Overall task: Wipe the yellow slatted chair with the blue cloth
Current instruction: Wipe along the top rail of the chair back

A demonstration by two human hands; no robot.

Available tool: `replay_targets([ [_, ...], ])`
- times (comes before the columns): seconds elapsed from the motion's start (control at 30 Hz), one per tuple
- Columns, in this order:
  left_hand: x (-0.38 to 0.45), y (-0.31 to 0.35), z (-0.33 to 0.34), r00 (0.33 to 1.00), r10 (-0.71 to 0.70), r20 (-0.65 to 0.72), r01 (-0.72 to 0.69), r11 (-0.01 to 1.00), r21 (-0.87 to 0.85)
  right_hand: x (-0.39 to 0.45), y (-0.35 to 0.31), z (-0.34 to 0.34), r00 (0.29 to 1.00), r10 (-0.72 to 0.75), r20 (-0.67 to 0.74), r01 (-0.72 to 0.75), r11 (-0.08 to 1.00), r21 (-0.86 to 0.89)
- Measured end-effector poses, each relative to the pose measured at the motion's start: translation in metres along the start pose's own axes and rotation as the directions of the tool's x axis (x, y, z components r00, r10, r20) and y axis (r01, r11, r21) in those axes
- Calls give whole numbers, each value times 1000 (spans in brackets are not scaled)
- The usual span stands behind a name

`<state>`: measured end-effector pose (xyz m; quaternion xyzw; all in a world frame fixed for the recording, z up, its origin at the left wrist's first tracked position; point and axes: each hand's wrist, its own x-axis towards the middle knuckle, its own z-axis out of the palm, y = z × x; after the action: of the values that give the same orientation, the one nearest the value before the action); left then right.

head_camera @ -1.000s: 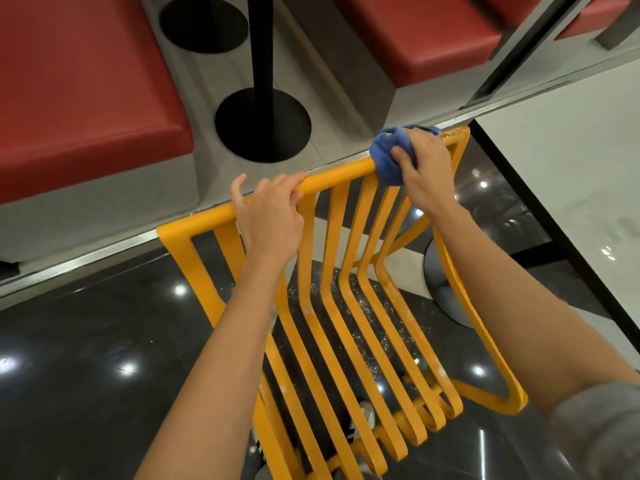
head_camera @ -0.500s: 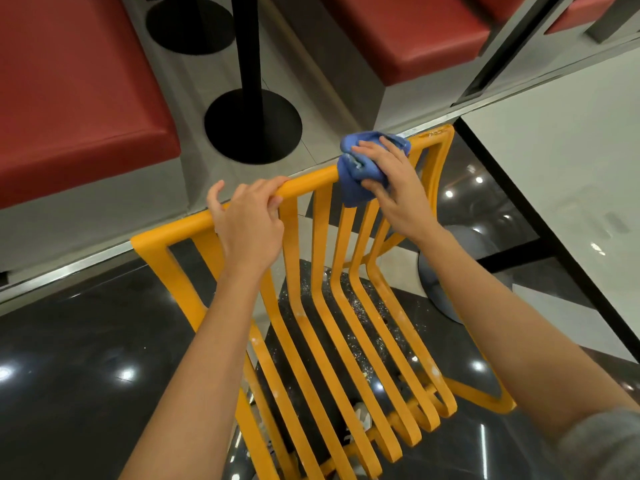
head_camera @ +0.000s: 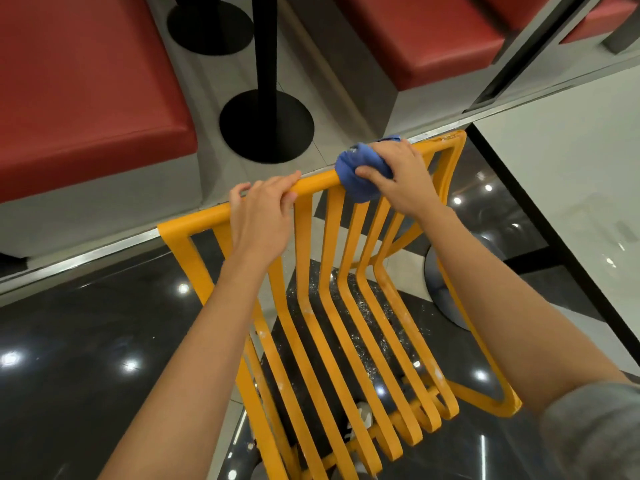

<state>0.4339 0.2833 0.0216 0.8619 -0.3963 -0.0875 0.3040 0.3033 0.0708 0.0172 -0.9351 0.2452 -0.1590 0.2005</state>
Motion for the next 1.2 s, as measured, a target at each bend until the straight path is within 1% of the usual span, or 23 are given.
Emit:
replay_targets([
  [0.07,-9,-9,-13,999,-32,-11,32,999,37,4,-12,4,999,33,5,-32,999,-43],
  [0.1,-16,-16,-18,997,-67,-33,70,994,81,2,-21,9,1000,23,15,-23,998,-59],
  [0.17,-30,-29,-27,987,-133,-92,147,974,171,-2,-45,22,999,-32,37,34,998,-58],
  [0.23,-39,-38,-29,981,-139,-134,165,963,213,-5,-63,32,995,-97,18,97,995,1],
  [0.3,-42,-42,-27,982,-112,-149,142,968,207,-5,-67,35,991,-133,-7,133,985,113],
  [0.37,-42,-46,-27,984,-96,-151,122,977,176,-2,-60,31,994,-108,-14,108,977,182],
  [0.43,-41,-48,-26,983,-92,-162,116,982,147,2,-60,30,998,-64,-23,67,982,177],
  [0.47,-41,-48,-25,982,-91,-166,115,983,140,4,-68,31,998,-64,-24,67,983,173],
  [0.57,-40,-47,-23,981,-94,-172,118,984,133,0,-100,49,985,-169,40,160,974,161],
  [0.63,-40,-49,-24,981,-94,-169,117,985,128,-7,-106,60,975,-217,49,203,957,208],
  [0.7,-41,-50,-25,983,-92,-161,111,988,112,-10,-97,58,982,-190,8,180,944,276],
  [0.73,-40,-50,-25,983,-90,-162,108,988,106,-11,-93,56,987,-157,-25,158,948,278],
  [0.8,-40,-48,-25,981,-92,-170,110,989,100,-11,-93,55,992,-77,-102,100,964,247],
  [0.87,-40,-48,-23,979,-95,-180,113,989,94,-12,-107,60,987,-35,-160,69,975,211],
  [0.97,-39,-49,-22,978,-93,-188,112,989,94,-26,-115,70,992,-80,-102,103,966,236],
  [1.0,-39,-49,-22,978,-89,-189,108,990,93,-32,-113,70,990,-88,-115,114,961,252],
  [1.03,-39,-49,-22,978,-87,-190,105,991,87,-38,-109,71,983,-74,-169,118,957,266],
  [1.07,-39,-49,-22,978,-87,-191,104,992,76,-46,-108,73,964,-31,-265,107,954,280],
  [1.13,-39,-49,-21,976,-90,-199,104,993,58,-66,-111,82,880,110,-462,45,949,312],
  [1.17,-39,-49,-21,975,-90,-205,104,993,58,-76,-116,89,850,156,-503,21,944,329],
  [1.2,-39,-48,-20,974,-88,-209,103,993,61,-84,-121,96,852,166,-497,13,941,337],
])
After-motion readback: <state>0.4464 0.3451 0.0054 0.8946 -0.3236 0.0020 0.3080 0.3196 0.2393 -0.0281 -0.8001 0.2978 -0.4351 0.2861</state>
